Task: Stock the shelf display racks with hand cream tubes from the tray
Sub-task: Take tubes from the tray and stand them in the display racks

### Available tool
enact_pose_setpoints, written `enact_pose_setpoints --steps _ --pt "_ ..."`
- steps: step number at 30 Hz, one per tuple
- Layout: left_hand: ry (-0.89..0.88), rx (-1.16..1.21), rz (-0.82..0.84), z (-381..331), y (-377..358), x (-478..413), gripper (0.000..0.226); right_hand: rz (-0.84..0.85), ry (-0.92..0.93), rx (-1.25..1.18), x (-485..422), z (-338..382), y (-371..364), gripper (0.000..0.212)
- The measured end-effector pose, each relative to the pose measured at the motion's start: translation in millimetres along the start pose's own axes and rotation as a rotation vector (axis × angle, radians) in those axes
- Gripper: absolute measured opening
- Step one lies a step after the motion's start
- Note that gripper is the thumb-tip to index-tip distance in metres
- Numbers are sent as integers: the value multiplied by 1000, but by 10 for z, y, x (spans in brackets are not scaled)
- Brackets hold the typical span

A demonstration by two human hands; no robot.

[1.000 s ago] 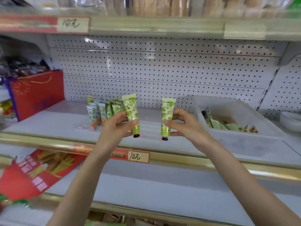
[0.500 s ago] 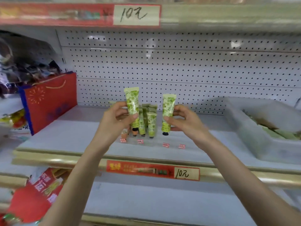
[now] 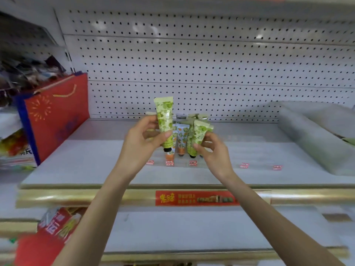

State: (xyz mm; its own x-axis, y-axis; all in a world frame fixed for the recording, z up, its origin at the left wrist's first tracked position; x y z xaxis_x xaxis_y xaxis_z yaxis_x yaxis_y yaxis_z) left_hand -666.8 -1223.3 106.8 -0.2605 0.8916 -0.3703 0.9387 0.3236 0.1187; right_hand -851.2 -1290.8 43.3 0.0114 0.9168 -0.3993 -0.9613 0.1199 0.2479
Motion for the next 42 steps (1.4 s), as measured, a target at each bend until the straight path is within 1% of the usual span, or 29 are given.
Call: enact_pose_setpoints --steps 2,5,10,19,22,25,29,32,36,40,42 --pt "4 -5 3 19 13 -2 28 -10 -5 2 3 -47 -29 20" --pt "-1 -6 4 26 13 4 36 -9 -17 11 26 -85 -43 24" --pt "3 -23 3 52 32 4 45 18 -20 37 -2 -118 -51 25" --pt "11 26 -12 48 17 -29 34 62 -11 56 20 -167 -64 32" --pt "11 35 -10 60 -7 -18 35 63 -10 54 13 -169 -45 31" --pt "18 46 -15 70 -29 -9 41 76 -18 28 21 -188 -32 32" --pt "23 66 -19 65 -64 -4 38 80 -20 10 25 -196 23 38" --pt "23 86 -21 66 -100 16 32 55 -20 -26 26 -172 96 33" --pt "10 85 -13 35 -209 78 27 -5 -1 -143 69 64 232 16" --pt "-36 35 64 11 -416 162 26 69 6 -362 118 464 307 25" --pt "-52 30 97 3 -514 200 26 95 10 -398 125 569 325 26"
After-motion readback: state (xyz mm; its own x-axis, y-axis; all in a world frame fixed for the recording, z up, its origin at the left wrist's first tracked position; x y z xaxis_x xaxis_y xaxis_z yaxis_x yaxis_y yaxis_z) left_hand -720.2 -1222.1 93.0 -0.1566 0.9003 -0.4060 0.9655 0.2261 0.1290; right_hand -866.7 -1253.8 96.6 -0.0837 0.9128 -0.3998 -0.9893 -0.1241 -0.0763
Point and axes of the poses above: each hand's wrist, its own x-axis away from the middle knuckle, its own y-axis out of the back of the hand, z = x × y, the point moved 2 cm from there along -x, towards the middle knuckle, and after that the axes turned 5 degrees about -z, right-handed, at the moved point
